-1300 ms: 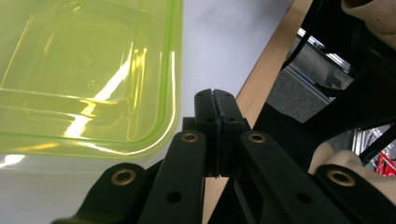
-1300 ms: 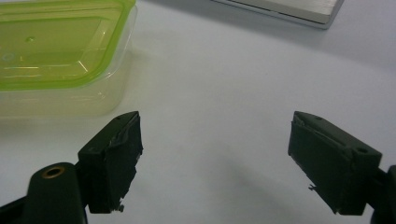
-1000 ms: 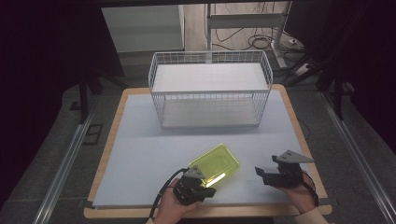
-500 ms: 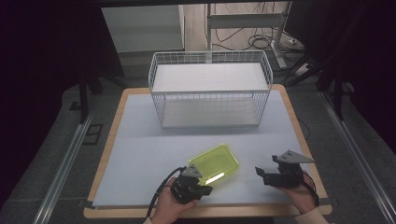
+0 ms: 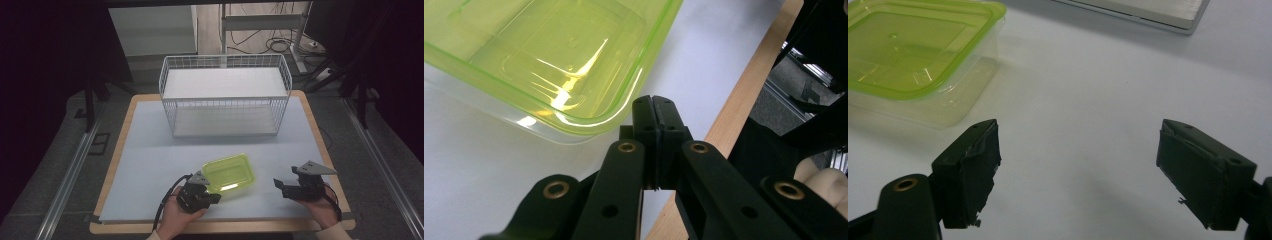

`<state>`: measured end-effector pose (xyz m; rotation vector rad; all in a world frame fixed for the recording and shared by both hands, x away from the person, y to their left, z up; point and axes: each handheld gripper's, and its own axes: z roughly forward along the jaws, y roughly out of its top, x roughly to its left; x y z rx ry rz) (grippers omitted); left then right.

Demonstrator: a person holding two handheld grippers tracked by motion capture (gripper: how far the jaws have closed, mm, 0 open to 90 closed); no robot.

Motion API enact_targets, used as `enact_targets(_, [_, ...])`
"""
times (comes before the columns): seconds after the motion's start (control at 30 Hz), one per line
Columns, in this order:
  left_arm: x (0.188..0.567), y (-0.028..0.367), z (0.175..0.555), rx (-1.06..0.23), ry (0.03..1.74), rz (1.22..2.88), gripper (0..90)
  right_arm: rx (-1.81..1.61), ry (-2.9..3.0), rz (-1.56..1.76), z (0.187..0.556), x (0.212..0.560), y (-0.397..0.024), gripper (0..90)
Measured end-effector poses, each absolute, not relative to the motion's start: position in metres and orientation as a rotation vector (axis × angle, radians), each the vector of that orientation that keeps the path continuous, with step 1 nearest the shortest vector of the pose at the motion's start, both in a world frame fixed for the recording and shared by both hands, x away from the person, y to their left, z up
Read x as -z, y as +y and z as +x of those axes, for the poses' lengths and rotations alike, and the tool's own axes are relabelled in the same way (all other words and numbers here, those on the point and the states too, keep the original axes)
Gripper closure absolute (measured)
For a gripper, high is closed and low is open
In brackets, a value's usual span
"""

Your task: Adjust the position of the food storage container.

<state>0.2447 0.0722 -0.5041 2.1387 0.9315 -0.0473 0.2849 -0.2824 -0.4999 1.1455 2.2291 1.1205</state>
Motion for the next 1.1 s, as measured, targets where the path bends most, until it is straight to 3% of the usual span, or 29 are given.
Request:
enact_targets(0.87, [0.499, 0.085, 0.254, 0.026, 0.962, 2.101, 90.0, -1.148, 2.224, 1.148, 0.285, 0.499, -0.283, 17.9])
enact_targets(1.1, [0.486, 0.113, 0.251, 0.041, 1.006, 1.958, 85.5, -1.235, 2.237, 1.137, 0.284, 0.493, -0.282, 17.4])
